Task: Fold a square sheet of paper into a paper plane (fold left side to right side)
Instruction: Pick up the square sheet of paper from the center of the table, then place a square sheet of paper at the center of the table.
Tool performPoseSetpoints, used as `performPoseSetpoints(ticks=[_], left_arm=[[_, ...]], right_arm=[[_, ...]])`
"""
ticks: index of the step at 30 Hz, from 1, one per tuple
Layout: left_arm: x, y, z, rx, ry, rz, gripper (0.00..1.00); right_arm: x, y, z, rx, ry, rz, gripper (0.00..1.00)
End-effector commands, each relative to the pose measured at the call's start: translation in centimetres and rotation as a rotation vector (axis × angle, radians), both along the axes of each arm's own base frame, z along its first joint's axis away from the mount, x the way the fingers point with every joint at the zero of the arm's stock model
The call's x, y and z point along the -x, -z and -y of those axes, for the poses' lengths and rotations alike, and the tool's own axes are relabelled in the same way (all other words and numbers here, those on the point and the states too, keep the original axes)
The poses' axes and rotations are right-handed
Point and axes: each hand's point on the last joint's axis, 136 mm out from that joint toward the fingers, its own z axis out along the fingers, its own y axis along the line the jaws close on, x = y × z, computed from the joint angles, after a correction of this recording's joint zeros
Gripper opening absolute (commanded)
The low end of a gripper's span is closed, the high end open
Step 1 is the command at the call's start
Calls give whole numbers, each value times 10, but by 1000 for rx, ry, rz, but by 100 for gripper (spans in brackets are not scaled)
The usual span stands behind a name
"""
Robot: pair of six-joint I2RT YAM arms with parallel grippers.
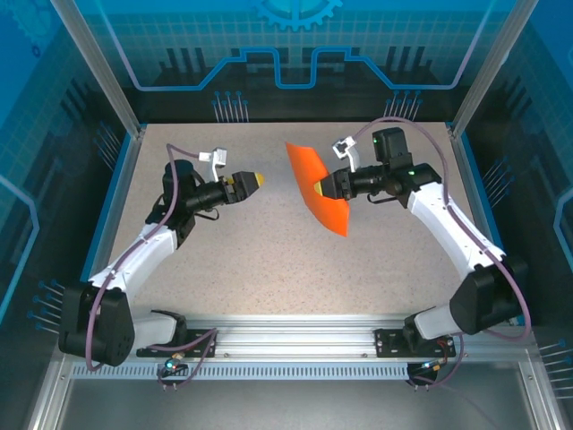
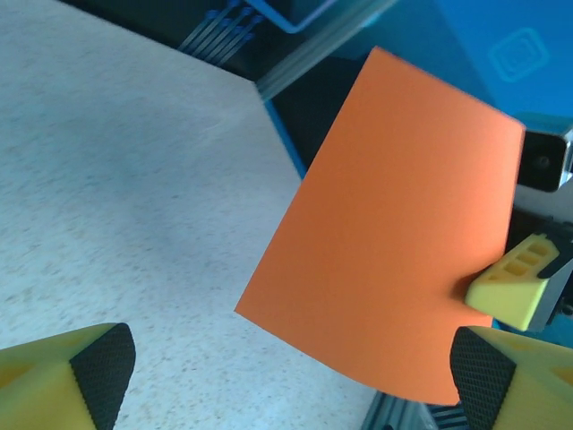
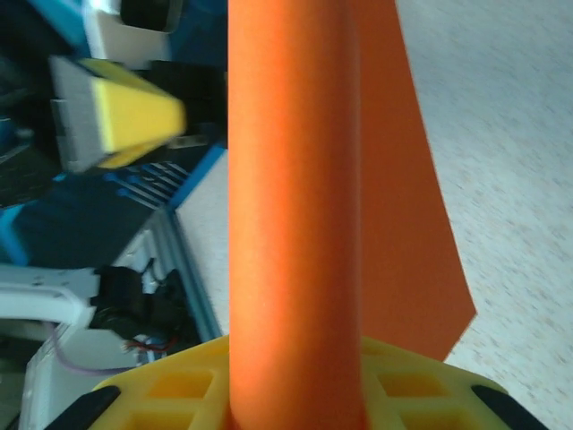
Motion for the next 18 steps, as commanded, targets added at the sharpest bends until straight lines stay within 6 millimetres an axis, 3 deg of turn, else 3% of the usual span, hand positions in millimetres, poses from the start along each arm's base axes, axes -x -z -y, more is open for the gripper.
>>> performPoseSetpoints(ticks=[1,6,14,16,18], left_arm=[[16,-59,13,53,144,207,96],[30,-82,28,54,250,286,97],[53,-101,59,70,421,346,98],[57,-104,65,70,445,353,95],[58,-105,69,67,463,348,83]], right_arm=[[29,-47,-2,-118,-125,52,29],[47,-77,-6,-190,-198,74,29],[56,-86,-10,-220,-246,80,29],[56,-86,-10,-222,-248,80,29],[56,-85,-10,-222,-245,80,29]])
